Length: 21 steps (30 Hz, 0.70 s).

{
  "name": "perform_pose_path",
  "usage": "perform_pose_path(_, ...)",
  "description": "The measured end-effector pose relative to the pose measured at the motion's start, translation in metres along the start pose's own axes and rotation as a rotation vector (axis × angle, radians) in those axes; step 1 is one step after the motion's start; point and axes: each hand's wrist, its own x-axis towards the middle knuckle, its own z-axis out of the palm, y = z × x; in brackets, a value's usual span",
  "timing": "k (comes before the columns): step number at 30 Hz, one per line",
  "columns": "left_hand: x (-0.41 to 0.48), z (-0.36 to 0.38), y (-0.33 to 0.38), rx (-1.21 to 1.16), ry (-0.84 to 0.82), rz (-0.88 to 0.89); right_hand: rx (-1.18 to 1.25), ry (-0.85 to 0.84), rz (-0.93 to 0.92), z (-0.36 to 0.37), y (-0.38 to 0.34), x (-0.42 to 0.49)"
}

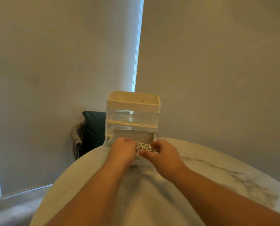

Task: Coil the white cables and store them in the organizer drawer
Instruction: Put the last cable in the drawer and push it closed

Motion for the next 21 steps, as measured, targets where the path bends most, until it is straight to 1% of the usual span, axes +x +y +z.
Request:
perform_pose_path(4, 0.018, -0.016, 0.006, 0.259, 0.026, 0.1, -0.178, -0.048, -0.05, 0.02, -0.013, 0.022)
perform_pose_path(7, 0.031, -0.029, 0.009, 0.393, 0.022, 0.163, -0.314, -0.057, -0.088, 0.03, -0.023, 0.034)
perform_pose_path(11, 0.049, -0.037, -0.001, 0.56, 0.031, 0.17, -0.455, -0.079, -0.116, 0.042, -0.031, 0.047)
perform_pose_path(14, 0.056, -0.034, -0.01, 0.686, 0.082, 0.152, -0.531, -0.108, -0.116, 0.054, -0.03, 0.055)
perform_pose_path(16, 0.061, -0.031, -0.018, 0.717, 0.119, 0.149, -0.57, -0.1, -0.132, 0.061, -0.026, 0.06)
perform_pose_path(19, 0.067, -0.028, -0.031, 0.754, 0.147, 0.176, -0.63, -0.099, -0.144, 0.07, -0.022, 0.068)
perform_pose_path(21, 0.068, -0.026, -0.034, 0.872, 0.165, 0.211, -0.676, -0.125, -0.132, 0.075, -0.02, 0.072)
